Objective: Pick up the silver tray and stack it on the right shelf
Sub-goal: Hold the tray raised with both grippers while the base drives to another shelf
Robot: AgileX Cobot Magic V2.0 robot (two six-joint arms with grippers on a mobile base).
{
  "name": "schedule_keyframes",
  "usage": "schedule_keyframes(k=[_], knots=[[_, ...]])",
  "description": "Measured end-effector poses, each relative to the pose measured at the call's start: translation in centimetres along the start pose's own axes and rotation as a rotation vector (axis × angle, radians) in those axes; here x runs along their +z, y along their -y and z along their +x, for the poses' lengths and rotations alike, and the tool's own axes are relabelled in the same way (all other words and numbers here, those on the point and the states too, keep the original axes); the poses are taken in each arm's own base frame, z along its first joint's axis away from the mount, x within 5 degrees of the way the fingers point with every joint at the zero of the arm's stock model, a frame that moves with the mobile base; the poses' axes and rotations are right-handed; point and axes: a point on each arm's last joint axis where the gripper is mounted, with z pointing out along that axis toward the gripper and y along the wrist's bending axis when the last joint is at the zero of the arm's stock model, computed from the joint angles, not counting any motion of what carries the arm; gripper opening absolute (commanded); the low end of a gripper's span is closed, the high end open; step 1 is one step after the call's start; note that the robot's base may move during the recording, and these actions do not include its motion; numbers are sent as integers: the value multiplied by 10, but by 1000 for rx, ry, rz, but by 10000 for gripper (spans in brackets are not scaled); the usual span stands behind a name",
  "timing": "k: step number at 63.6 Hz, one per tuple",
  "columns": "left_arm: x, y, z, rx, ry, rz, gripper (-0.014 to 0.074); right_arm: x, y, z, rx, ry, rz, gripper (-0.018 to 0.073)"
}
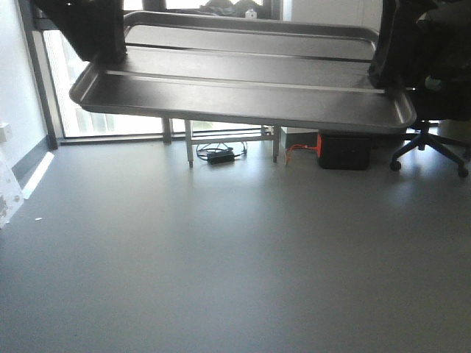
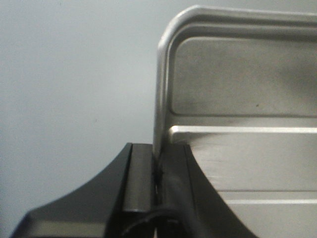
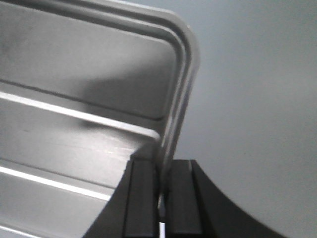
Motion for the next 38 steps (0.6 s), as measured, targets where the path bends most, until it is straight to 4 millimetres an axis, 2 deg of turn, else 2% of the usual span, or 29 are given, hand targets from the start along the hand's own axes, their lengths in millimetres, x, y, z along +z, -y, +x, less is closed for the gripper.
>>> schedule_keyframes(k=[38], knots=[[0, 0, 0, 0, 0, 0, -101, 0, 0, 0, 0, 0, 0, 57]])
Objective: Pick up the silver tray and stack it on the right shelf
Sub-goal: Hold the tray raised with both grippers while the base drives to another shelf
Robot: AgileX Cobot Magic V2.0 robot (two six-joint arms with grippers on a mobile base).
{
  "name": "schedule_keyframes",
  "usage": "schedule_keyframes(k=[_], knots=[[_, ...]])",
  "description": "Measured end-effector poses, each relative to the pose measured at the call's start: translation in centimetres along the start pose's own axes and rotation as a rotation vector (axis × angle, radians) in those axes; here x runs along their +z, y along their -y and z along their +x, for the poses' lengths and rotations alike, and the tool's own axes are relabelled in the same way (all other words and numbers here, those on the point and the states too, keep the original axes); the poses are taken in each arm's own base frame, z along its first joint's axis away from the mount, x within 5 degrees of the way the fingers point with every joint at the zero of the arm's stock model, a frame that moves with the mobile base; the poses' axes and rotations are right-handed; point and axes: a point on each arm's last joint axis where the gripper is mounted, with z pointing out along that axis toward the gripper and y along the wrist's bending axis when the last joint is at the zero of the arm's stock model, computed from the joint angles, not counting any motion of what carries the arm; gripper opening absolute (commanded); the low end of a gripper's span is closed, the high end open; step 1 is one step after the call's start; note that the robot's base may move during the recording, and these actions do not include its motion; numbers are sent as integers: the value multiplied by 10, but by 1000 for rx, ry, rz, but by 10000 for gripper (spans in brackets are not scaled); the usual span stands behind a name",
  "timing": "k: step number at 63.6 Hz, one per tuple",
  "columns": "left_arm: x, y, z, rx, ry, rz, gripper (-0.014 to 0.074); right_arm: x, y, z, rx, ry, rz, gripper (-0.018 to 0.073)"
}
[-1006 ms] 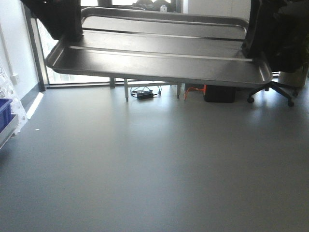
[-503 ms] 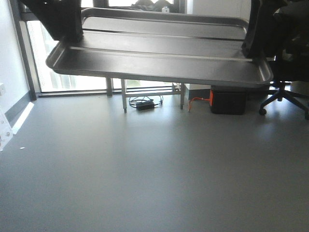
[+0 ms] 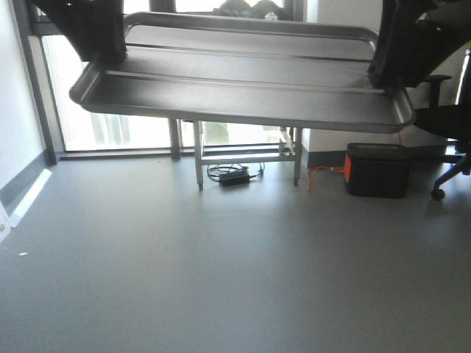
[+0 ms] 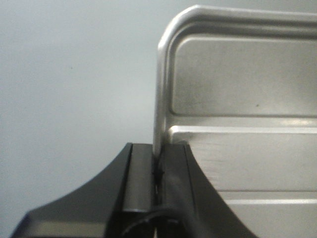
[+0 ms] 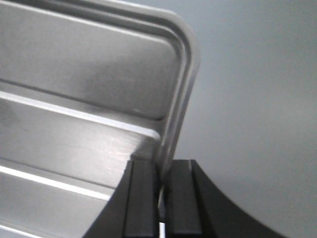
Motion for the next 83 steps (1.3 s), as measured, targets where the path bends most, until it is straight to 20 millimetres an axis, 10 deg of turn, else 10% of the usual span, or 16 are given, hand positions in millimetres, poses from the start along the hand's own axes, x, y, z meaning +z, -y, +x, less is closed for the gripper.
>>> schedule_keyframes(k=[83], knots=[[1, 0, 0, 1, 1, 1, -101, 0, 0, 0, -1, -1, 2, 57]])
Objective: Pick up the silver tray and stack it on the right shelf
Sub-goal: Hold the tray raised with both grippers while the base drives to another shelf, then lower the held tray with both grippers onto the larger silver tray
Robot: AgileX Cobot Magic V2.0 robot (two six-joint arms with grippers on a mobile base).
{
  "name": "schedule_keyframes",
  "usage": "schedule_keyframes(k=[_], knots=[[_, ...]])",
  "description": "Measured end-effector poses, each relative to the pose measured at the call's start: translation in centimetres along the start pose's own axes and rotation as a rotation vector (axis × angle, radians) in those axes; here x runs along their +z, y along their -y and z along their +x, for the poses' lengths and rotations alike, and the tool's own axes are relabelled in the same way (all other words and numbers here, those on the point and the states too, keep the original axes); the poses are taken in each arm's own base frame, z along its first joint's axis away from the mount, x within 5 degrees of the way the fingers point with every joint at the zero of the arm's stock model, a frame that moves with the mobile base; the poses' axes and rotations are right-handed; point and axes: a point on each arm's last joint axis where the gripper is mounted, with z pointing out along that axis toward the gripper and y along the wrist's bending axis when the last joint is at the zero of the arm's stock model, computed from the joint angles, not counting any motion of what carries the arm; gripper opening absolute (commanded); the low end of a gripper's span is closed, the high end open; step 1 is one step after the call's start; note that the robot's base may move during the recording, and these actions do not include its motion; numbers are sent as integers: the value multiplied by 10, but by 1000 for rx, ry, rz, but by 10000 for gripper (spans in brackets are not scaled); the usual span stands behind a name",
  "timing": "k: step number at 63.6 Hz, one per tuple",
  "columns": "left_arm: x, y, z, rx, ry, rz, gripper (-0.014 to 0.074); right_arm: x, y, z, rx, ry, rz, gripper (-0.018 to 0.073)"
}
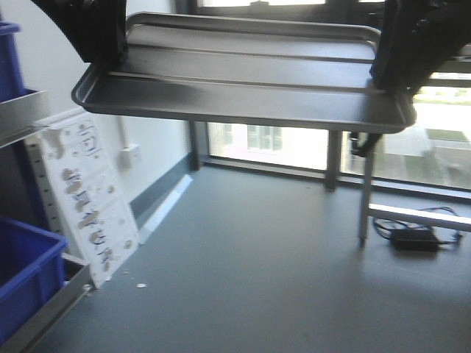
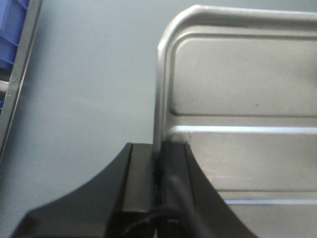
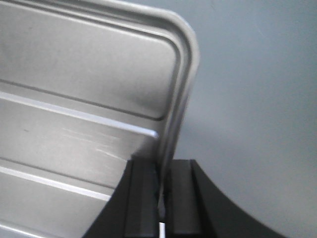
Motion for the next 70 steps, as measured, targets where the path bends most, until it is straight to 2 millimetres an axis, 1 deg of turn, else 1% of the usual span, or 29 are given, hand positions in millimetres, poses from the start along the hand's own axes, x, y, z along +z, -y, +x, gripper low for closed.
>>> schedule_keyframes(k=[70], knots=[[0, 0, 0, 0, 0, 0, -101, 0, 0, 0, 0, 0, 0, 57]])
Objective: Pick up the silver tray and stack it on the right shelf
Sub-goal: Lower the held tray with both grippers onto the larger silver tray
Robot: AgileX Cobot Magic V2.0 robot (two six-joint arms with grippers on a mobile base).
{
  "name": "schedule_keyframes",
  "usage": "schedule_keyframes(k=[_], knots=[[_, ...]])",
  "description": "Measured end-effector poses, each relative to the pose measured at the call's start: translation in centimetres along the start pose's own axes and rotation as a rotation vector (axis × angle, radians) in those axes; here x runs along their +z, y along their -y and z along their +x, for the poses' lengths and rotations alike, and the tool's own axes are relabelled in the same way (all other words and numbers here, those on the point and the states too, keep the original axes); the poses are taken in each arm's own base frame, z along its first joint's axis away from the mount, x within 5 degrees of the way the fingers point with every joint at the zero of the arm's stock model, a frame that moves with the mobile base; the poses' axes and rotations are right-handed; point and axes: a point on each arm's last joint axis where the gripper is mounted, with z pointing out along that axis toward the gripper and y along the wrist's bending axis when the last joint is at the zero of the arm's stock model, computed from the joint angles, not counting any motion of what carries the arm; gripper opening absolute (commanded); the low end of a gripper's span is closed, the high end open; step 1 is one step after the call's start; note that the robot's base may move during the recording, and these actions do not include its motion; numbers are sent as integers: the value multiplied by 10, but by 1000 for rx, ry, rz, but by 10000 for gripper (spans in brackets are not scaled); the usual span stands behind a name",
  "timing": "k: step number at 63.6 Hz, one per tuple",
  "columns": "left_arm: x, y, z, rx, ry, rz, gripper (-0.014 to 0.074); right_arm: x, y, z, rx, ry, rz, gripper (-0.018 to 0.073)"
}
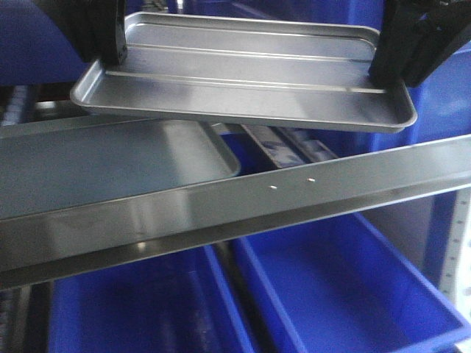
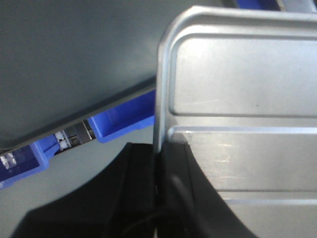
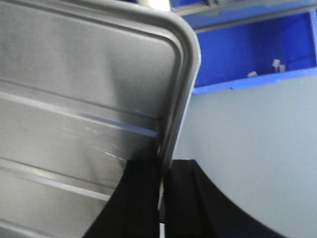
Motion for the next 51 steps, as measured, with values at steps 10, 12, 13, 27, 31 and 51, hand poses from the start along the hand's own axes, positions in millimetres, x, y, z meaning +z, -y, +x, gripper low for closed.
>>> schedule_keyframes(k=[10, 12, 13, 27, 31, 51], knots=[[0, 0, 0, 0, 0, 0, -101, 0, 0, 0, 0, 0, 0, 57], [0, 0, 0, 0, 0, 0, -101, 0, 0, 0, 0, 1, -1, 57], [0, 0, 0, 0, 0, 0, -101, 0, 0, 0, 0, 1, -1, 57], [0, 0, 0, 0, -1, -1, -101, 0, 0, 0, 1, 1, -2, 57], [0, 0, 0, 0, -1, -1, -101, 0, 0, 0, 1, 1, -2, 57], [0, 0, 0, 0, -1, -1, -101, 0, 0, 0, 1, 3, -3, 57]])
